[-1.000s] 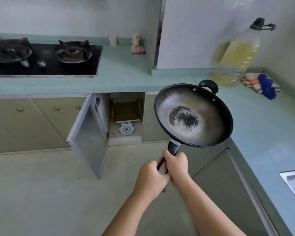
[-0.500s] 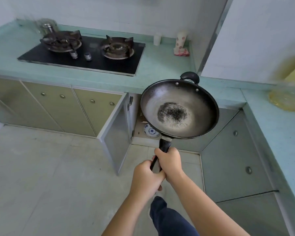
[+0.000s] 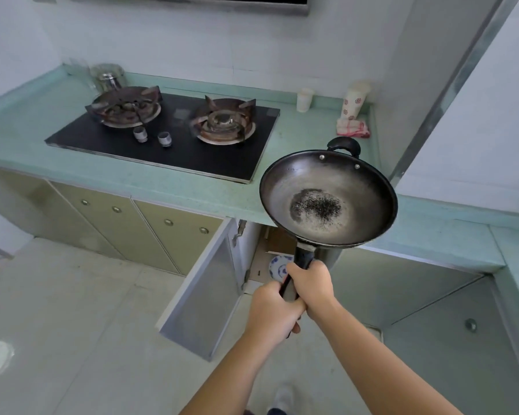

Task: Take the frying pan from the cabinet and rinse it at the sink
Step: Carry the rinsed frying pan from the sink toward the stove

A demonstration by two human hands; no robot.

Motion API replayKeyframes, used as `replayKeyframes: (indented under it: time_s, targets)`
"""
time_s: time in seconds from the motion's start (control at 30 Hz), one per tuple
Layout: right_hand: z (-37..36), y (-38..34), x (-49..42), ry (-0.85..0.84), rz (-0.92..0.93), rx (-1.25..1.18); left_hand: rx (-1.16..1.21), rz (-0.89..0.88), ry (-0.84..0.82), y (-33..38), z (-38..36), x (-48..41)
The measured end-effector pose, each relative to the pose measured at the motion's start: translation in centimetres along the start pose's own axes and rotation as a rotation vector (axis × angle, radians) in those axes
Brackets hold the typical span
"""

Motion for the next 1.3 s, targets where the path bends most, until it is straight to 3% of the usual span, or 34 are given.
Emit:
replayKeyframes:
  time_s: [0.6, 1.17, 1.3]
  targets:
    - [2.3, -9.5, -15.1, -0.008, -0.014, 0.012, -0.007, -0.058, -0.056, 9.4, 1.1, -16.6]
    - [-2.4, -13.3, -22.2, -0.105, -0.001, -0.292, -0.224, -0.070, -0.146, 12.0, 8.1, -25.7]
    - [-2.9, -13.9, -22.9, -0.122, 0.001, -0.291, -0.402, -0.154, -0.079, 13.2, 9.5, -26.4]
Point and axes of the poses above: each hand's wrist, its own x-axis away from the middle knuckle, its own z-axis out of the back of the hand, y = z × x, the point moved 9 cm from there along -x, towards the middle knuckle, and after that the axes turned 8 degrees about -y, right-handed, at the moved point
